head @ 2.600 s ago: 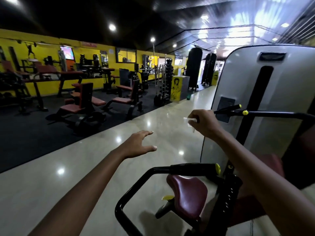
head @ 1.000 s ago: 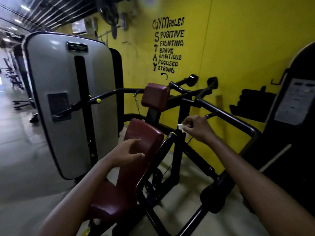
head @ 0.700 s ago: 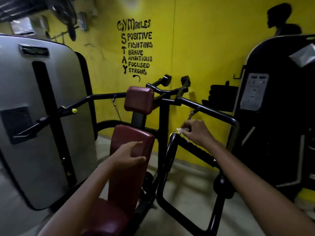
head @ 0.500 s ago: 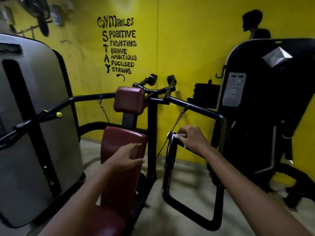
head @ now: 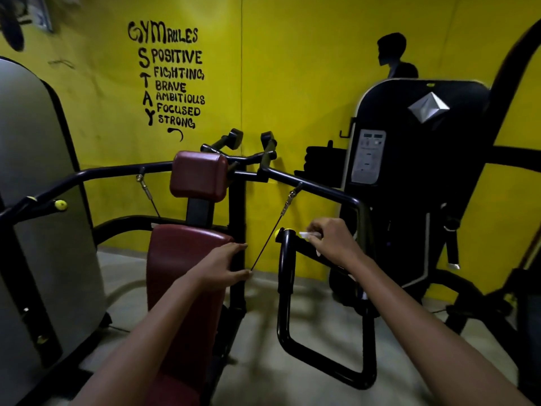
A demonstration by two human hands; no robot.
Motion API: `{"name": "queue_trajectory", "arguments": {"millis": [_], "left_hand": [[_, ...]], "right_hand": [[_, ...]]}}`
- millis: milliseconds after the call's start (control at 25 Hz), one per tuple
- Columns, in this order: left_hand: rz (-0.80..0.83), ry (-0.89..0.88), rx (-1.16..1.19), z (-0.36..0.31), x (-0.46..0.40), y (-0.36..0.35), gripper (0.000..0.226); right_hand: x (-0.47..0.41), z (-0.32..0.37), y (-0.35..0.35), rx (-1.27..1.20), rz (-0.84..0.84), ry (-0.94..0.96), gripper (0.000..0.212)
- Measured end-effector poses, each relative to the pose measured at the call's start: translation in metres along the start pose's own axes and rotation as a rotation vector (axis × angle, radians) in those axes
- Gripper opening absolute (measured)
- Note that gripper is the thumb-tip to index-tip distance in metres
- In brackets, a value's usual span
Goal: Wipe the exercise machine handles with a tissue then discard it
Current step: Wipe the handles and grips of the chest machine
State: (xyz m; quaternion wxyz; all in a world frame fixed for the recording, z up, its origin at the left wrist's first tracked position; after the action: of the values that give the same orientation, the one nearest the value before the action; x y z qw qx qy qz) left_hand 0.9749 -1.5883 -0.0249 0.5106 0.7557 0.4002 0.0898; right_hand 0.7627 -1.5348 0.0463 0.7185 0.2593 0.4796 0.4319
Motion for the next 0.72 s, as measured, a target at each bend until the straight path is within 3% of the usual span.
{"name": "queue_trajectory", "arguments": {"millis": [200, 360, 720], "left_hand": [[0.035, -0.051, 0.011, 0.003, -0.02, -0.012, 0.077], [0.127, -0.153, 0.013, 0.003, -0.045, -0.022, 0.099], [0.235, -0.498, -0.04, -0.002, -0.113, -0.038, 0.084]], "right_hand": [[0.004, 0.006, 0.005, 0.01, -0.044, -0.001, 0.012], [0.001, 0.014, 0.001, 0.048, -0.051, -0.021, 0.013], [-0.001, 0.029, -0.019, 0.178, -0.118, -0.207, 0.015]]}}
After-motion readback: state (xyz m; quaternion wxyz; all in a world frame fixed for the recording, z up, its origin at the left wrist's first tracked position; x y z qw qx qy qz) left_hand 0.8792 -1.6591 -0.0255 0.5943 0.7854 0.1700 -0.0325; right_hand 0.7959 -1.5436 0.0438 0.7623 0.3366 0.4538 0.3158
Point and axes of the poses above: each hand's wrist, its own x-axis away from the middle knuckle, its own y-axis out of the back of the hand, z = x × y, the point moved 10 cm from there along -x, towards the middle knuckle, and after that the axes turned 5 degrees about -y, right-handed, at the moved point
